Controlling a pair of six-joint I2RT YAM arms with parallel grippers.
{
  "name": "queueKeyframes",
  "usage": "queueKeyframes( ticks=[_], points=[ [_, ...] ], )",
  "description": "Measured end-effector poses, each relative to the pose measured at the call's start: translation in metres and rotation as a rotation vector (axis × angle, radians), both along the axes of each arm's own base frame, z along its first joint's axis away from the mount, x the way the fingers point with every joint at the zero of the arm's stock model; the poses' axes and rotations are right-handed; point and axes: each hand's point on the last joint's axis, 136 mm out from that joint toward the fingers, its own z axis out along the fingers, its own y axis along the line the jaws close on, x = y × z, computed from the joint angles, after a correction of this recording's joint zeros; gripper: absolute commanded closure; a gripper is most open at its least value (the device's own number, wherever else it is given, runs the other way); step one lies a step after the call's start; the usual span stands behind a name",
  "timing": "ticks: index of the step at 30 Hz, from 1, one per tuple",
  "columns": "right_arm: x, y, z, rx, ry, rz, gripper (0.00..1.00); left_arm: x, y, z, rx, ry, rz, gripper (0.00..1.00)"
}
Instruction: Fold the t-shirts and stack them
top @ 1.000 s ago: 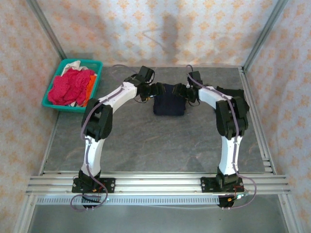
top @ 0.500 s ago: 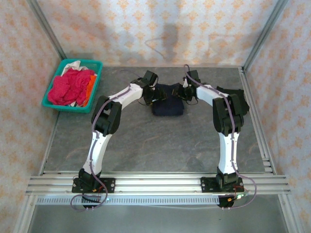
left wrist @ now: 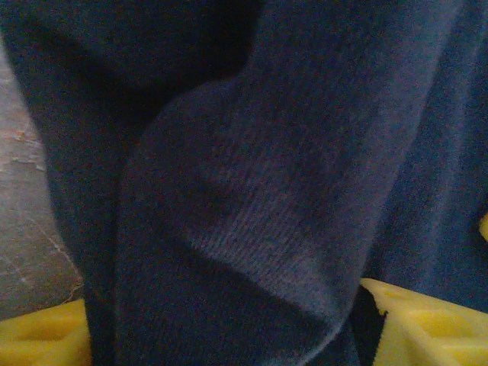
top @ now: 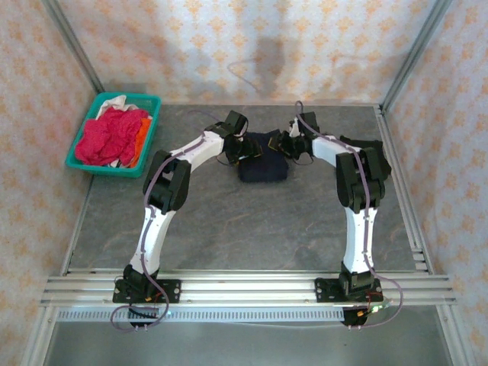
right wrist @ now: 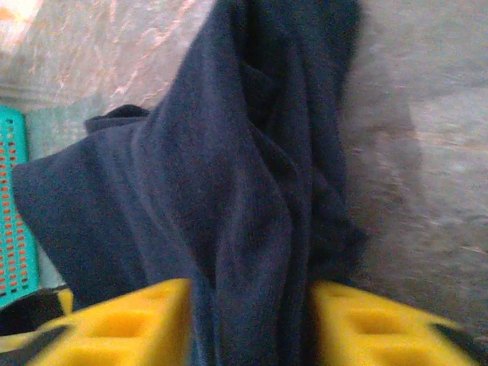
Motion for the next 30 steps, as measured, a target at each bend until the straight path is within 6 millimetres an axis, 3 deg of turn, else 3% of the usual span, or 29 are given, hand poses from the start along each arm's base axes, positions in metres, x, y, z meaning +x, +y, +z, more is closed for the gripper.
queueKeyframes(
  ticks=[2,4,10,14,17,20,26,30],
  points=[
    [-0.003,-0.005,-0.005,-0.001,0.007,-0.007,0.15,-0.001,0.001,-0.002,0.002,0.004,0.000,0.27],
    [-0.004,-0.011,0.002,-0.019,-0.015,-0.017,0.13,-0.002,0.001,-0.002,0.002,0.002,0.000,0.27],
    [-0.011,-0.021,0.010,-0.074,-0.039,-0.030,0.16,-0.008,0.004,0.005,0.008,-0.004,-0.008,0.27],
    [-0.018,-0.016,0.006,-0.050,-0.020,-0.003,0.23,-0.011,0.006,0.008,0.010,-0.005,-0.012,0.29],
    [-0.021,-0.009,0.004,-0.020,-0.009,0.027,0.31,-0.012,0.005,0.007,0.007,-0.002,-0.010,0.44],
    [-0.025,-0.003,-0.005,0.004,0.013,0.051,0.42,-0.012,0.005,0.008,0.000,-0.002,-0.011,0.50],
    [-0.024,0.007,-0.010,0.061,0.024,0.075,0.43,-0.011,0.003,0.008,-0.024,0.007,-0.009,0.50],
    [-0.021,0.014,-0.011,0.109,0.026,0.086,0.60,-0.010,0.002,0.001,-0.030,0.017,-0.004,0.49]
  ],
)
